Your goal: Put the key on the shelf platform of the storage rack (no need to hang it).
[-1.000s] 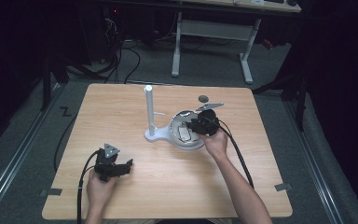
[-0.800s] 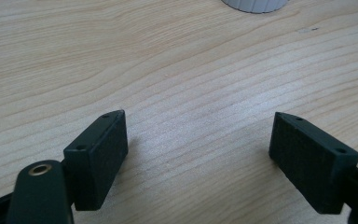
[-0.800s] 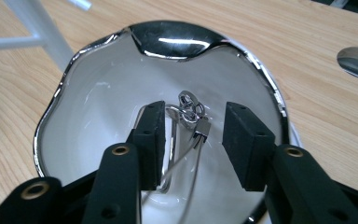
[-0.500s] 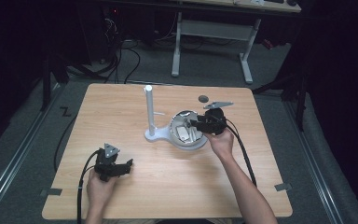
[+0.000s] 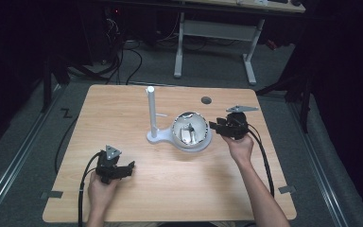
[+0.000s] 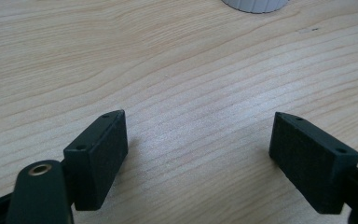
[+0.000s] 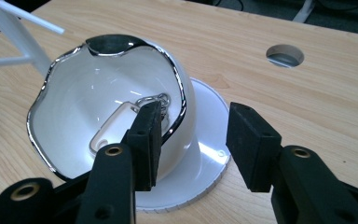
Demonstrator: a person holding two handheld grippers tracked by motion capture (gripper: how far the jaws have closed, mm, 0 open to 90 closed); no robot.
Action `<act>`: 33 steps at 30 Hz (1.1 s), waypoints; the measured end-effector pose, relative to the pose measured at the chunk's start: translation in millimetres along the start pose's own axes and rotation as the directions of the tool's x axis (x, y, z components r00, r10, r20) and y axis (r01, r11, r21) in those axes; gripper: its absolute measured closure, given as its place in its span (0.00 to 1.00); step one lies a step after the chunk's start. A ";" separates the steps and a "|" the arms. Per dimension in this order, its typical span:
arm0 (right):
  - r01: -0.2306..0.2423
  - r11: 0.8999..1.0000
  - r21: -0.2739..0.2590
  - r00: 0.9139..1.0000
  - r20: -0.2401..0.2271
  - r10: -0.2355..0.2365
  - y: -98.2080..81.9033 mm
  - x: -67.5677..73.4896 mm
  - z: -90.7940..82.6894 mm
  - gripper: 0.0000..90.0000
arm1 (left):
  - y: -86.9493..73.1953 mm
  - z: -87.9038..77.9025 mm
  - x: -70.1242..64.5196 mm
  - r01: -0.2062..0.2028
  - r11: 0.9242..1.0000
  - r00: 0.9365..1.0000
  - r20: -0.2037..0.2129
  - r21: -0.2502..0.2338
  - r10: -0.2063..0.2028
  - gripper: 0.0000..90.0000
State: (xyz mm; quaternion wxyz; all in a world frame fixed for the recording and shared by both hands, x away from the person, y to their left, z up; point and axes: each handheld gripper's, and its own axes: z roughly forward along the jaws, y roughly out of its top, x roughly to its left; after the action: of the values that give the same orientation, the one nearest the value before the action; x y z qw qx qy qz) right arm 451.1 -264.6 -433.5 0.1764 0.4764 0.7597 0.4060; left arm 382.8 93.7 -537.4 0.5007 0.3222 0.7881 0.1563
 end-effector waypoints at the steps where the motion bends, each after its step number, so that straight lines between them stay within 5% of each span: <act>1: 0.000 1.000 0.000 1.000 0.000 0.000 0.0 0.0 0.0 0.62 | 0.0 0.0 0.0 0.000 1.000 1.000 0.000 0.000 0.000 0.22; 26: -0.016 0.997 -0.080 1.000 0.011 0.017 1.1 -8.7 -56.4 0.65 | 0.1 0.2 -0.3 0.003 1.000 1.000 -0.001 0.000 -0.003 0.22; 33: -0.013 0.997 -0.073 1.000 0.015 0.014 -11.7 -10.2 -64.5 0.64 | 0.8 1.0 -0.9 0.016 1.000 1.000 -0.006 -0.004 -0.016 0.22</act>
State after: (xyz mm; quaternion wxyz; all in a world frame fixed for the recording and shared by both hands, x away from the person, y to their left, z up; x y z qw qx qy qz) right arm 407.0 -305.0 -404.7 0.1967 0.4778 0.7397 0.4312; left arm 384.2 93.6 -536.8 0.5000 0.3145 0.7919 0.1549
